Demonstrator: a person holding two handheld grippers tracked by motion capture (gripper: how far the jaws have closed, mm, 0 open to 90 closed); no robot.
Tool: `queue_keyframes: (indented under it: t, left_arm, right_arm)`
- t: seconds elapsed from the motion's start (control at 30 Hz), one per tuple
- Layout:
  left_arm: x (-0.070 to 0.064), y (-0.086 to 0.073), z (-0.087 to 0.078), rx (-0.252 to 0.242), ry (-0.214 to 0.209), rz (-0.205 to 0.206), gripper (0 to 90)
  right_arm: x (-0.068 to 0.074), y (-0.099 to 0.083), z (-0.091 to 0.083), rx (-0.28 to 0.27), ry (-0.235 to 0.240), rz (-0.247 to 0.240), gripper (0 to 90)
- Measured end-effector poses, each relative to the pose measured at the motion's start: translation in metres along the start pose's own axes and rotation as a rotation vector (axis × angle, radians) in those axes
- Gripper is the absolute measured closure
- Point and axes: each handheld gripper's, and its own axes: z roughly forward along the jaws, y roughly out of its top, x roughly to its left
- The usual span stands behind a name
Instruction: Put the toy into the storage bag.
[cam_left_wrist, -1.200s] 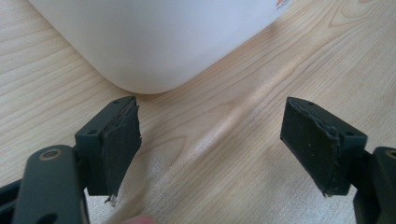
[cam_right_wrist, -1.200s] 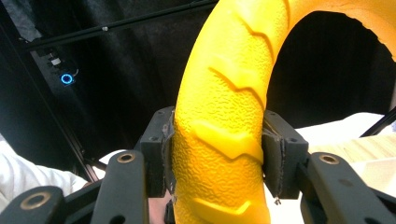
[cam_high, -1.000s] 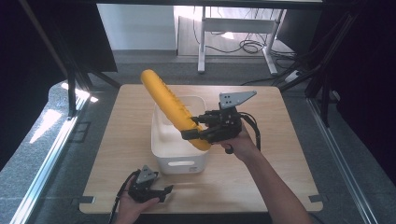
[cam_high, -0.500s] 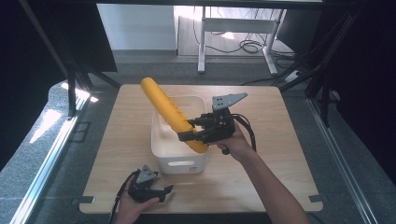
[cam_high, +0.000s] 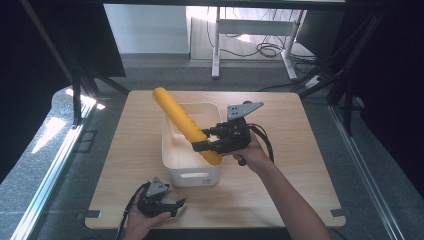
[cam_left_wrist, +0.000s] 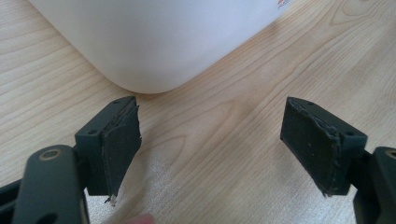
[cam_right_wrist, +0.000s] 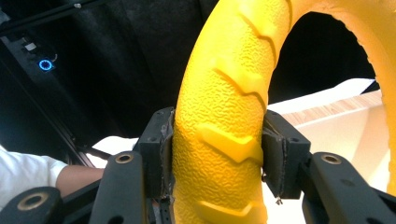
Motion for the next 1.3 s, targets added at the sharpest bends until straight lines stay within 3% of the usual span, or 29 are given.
queue_keyframes:
  t: [0.13,0.27,0.43,0.83,1.07,1.3]
  left_arm:
    - [0.000,0.000,0.000,0.001,-0.002,0.004,20.2]
    - [0.000,0.000,0.000,0.003,-0.003,0.006,20.2]
    - [-0.001,0.000,0.001,0.006,-0.006,0.010,20.2]
    - [-0.001,0.000,0.001,0.010,-0.007,0.014,20.2]
    - [-0.001,0.000,0.001,0.009,-0.008,0.014,20.2]
    - [-0.001,0.000,0.001,0.007,-0.009,0.014,20.2]
  right_arm:
    - [-0.007,-0.005,0.000,0.011,-0.023,0.043,49.7]
    - [-0.008,-0.007,-0.002,0.002,-0.021,0.034,48.8]
    - [-0.008,-0.008,-0.003,0.021,-0.052,0.005,47.5]
    - [-0.011,-0.016,-0.006,0.010,-0.076,0.018,41.7]
    - [-0.010,-0.017,-0.010,-0.009,-0.105,0.019,36.2]
    - [-0.004,-0.016,-0.019,-0.061,-0.124,0.019,31.8]
